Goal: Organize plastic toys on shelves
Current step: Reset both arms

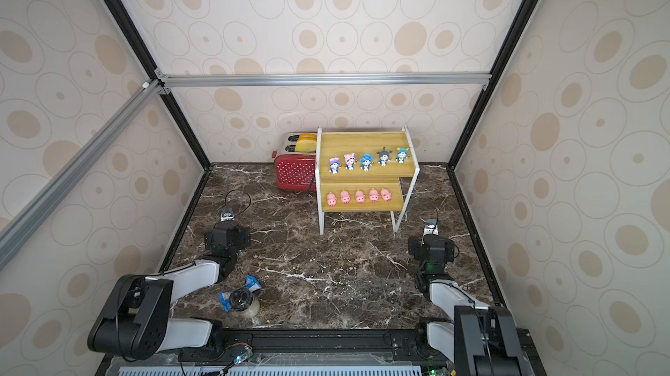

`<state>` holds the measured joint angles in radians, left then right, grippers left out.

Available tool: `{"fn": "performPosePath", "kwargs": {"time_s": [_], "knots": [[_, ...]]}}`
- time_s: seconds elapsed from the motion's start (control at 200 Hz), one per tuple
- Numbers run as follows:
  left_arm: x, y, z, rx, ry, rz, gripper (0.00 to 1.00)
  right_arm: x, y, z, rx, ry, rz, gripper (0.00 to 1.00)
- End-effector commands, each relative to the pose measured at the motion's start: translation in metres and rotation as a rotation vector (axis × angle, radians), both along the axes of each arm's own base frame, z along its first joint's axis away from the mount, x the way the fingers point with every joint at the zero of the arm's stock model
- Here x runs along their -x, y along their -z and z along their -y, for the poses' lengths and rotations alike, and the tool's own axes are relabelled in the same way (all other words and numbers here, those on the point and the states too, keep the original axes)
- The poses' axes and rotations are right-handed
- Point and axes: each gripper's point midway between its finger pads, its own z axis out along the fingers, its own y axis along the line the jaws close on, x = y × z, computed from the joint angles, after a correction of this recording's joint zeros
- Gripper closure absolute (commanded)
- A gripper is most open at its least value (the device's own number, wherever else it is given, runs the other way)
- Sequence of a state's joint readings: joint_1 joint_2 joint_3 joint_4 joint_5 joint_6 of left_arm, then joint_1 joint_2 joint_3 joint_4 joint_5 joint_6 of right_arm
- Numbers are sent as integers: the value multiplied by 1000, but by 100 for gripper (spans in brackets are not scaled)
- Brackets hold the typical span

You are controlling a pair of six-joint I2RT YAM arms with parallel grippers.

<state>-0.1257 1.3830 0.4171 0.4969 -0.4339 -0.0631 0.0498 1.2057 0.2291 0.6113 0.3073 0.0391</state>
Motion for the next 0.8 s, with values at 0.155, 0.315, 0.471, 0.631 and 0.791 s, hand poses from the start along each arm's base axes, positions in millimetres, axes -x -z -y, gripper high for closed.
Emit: {"fn": "performPosePath", "kwargs": {"time_s": [0.155, 0.315, 0.471, 0.631, 0.791], "knots": [[-37, -14, 10, 61, 187, 214, 1, -44, -13, -12, -40, -102, 159, 0], [-45, -8, 10, 144, 237, 163, 1, -60, -3, -15, -57, -130, 87, 0], [-45, -8, 7, 159, 231, 168, 1, -64, 1, -13, -53, -120, 55, 0], [-44, -9, 7, 157, 231, 171, 1, -63, 1, -15, -51, -127, 47, 0], [-44, -9, 7, 157, 231, 173, 1, -64, 0, -16, -45, -129, 49, 0]]}}
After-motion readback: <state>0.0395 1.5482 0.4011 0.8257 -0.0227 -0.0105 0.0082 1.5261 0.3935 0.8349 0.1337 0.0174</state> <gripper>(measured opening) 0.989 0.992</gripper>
